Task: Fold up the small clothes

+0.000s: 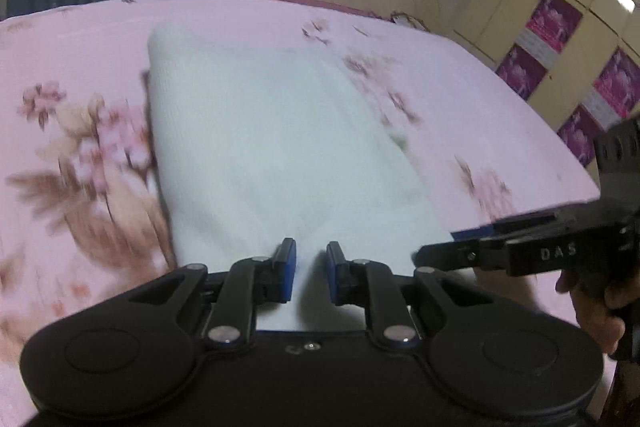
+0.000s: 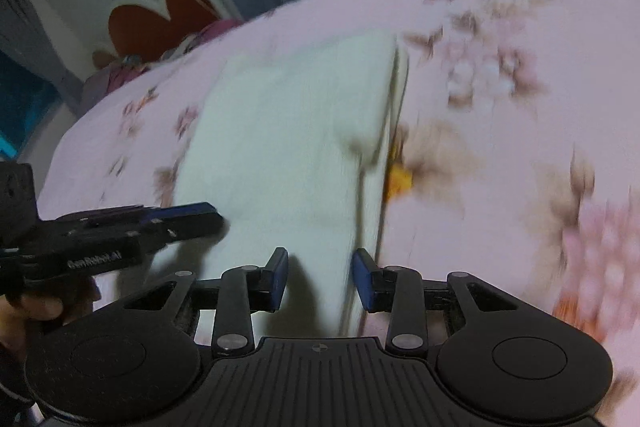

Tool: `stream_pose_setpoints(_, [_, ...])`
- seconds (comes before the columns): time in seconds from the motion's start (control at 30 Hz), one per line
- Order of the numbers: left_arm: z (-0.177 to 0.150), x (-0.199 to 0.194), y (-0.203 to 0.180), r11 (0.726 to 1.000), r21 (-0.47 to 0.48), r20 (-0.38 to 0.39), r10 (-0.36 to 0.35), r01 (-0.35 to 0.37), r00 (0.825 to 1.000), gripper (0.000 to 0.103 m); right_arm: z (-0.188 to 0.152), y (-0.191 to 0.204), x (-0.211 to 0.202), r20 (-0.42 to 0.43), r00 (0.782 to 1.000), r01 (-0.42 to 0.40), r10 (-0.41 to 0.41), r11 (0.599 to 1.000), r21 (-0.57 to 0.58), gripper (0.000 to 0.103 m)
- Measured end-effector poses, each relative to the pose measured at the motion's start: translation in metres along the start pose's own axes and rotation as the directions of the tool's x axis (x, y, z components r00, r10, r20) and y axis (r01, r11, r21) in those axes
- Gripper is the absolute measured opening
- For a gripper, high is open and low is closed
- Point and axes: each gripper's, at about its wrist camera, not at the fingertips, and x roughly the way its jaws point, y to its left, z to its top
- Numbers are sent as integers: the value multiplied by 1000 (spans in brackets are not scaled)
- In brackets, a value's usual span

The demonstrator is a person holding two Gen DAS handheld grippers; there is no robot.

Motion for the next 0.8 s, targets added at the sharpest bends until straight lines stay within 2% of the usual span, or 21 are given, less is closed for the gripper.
stream_pose_setpoints(0.1, [-14,-13,-4,999,-34,30,10,-9,1000,15,-12,2,-8,23,1000,-13,13,1000,4,36])
stream_pose_setpoints(0.13, [-16,-18,-4,999,-48,42,10,-8,999,15,-14,1,-12,38,999,-24,24,1000,13,32])
stream_pose_setpoints(0.17, [-19,-21,-5,998,-54,46,12,-10,999,15,-15,1,-13,41,999,-33,32,999,15,19])
stream_pose_setpoints(0.2, [-20,-24,-5,998,-59,51,17,-14,999,15,-16,2,-14,41,999,-31,31,999,9,15])
stream_pose_setpoints(0.4, [-23,-22,-3,995,-93,38,39,-36,999,15,-18,-4,-3,23,999,-47,47,999,10,15])
stream_pose_setpoints(0.47, [-24,-23,-5,995,-93,29,29,-26,999,15,-20,-1,-5,0,999,-38,38,999,-37,4])
stream_pose_setpoints(0.6, [-28,-21,-10,996,-81,1,27,-27,1000,15,-26,-5,-11,-35,999,-24,22,998,-57,4])
stream_pose_setpoints(0.7, [-19,-27,-14,999,-42,-18,30,-31,999,16,-21,-2,-11,-59,998,-17,12,997,-78,4])
stream_pose_setpoints(0.73, [-12,-34,-12,999,-28,11,42,-42,999,16,-16,-1,-15,-53,999,-3,-2,996,-86,4])
stream_pose_setpoints(0.8, [4,-44,-2,997,-32,81,70,-68,994,19,-2,1,-32,31,999,27,-24,996,-86,5])
